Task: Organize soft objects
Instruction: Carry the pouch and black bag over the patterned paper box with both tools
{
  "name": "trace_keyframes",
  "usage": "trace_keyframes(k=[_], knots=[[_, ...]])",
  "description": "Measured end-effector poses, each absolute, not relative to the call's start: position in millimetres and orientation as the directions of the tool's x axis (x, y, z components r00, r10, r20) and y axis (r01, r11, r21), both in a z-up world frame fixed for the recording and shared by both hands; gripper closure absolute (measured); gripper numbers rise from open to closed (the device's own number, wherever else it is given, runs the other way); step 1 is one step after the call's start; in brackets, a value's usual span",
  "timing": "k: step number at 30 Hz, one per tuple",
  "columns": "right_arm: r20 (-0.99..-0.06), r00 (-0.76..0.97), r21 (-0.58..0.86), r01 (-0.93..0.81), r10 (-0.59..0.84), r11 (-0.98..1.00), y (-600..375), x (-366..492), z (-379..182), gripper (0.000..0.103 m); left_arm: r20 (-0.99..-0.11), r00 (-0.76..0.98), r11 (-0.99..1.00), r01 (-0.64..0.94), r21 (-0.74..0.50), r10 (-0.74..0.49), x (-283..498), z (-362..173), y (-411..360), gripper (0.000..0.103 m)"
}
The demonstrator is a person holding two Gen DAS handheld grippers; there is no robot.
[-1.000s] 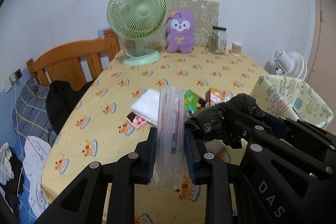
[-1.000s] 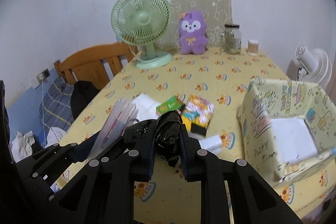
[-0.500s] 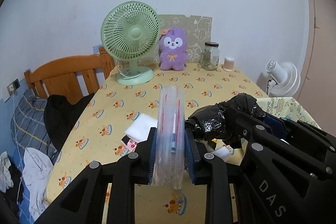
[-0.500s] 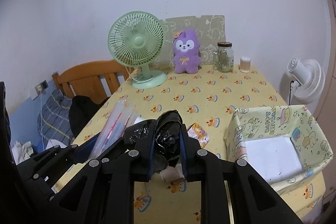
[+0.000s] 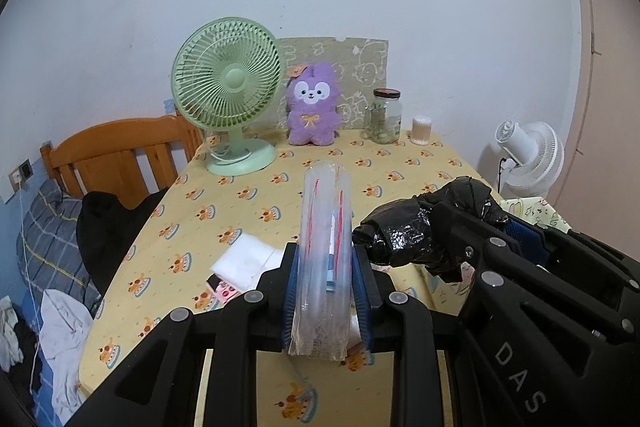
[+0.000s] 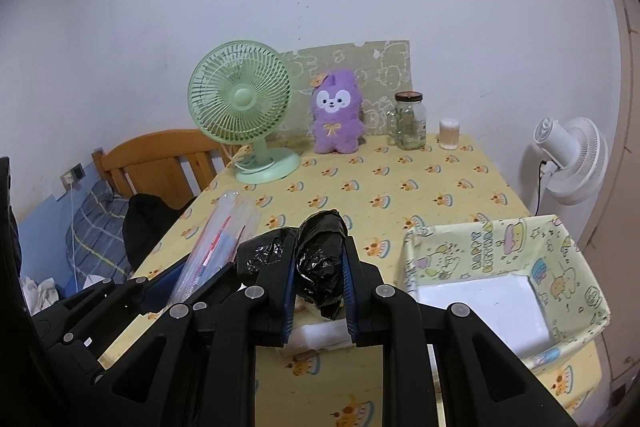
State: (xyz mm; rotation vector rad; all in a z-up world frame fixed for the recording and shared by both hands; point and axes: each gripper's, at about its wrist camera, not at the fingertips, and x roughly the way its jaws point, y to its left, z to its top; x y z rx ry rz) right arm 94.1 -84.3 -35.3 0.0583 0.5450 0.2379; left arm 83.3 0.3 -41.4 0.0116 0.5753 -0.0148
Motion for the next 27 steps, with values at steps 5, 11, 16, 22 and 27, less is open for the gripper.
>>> trace_keyframes(k=[5,11,16,22,27], knots=[[-0.496,0.837,0.121,-0.196,0.23,0.973,-100,95,-31,0.08,-0.536,0.844,1.0,0.028,0.011,-0.017,86,-38,-14,0.079],[-0.497,0.84,0.115,-0.188,0.221,0.975,-119,99,-28,0.08,-0.532,0.847,0.999,0.034,0.024,-0.016,91,-36,-34,0.079],[-0.486,0.848,0.111,-0.182,0.213,0.977,-134,102,-27,0.08,-0.529,0.848,0.999,0.044,0.024,-0.025,96,-36,-47,0.079],[-0.482,0.855,0.113,-0.157,0.192,0.981,-154,105,-28,0.08,-0.535,0.844,0.998,0.058,0.027,-0.035,103,-39,-66,0.079],[-0.478,0.862,0.114,-0.128,0.167,0.985,-174,106,-31,0.08,-0.549,0.833,0.996,0.09,0.008,-0.071,110,-43,-84,0.079]])
